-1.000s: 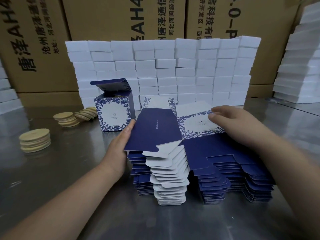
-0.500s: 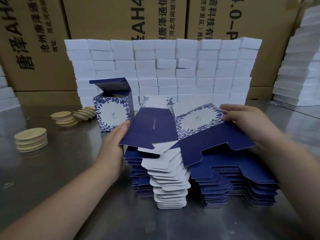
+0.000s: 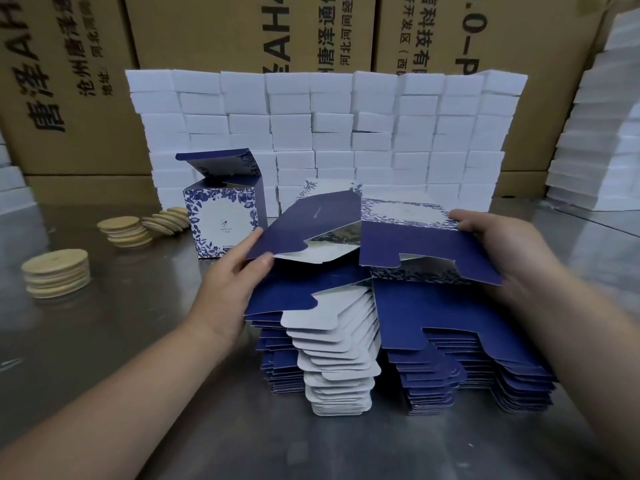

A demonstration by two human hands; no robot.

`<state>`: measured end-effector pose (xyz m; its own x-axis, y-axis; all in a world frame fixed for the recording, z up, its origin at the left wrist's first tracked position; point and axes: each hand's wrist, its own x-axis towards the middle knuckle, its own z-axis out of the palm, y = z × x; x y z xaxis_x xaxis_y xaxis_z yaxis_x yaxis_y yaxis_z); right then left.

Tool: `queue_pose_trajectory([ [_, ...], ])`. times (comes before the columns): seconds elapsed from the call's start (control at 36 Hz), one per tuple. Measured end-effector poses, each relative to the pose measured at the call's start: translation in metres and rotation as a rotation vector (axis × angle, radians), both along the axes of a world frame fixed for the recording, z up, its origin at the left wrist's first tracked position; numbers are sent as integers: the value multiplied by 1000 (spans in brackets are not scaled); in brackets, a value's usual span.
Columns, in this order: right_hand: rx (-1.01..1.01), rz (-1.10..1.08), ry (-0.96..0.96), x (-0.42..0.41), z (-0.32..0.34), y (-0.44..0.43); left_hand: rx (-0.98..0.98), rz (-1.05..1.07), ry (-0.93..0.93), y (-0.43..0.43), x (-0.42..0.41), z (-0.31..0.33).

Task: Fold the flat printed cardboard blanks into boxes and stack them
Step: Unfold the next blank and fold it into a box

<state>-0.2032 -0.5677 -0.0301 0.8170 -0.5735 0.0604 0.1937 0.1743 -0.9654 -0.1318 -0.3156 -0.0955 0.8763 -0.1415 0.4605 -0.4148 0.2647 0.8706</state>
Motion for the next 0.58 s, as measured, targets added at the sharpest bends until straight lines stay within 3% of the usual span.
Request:
queue_pose_trajectory([
  [0.14,-56,37,-46,0,-4,0,4,35,21,-1,2,-1],
  [0.28,-234,97,-113,0,-7,1,79,50,5,-1,2,0],
  [0.58,-507,275,-212,-3,-13,8,99,-63,-90,2,-8,12],
])
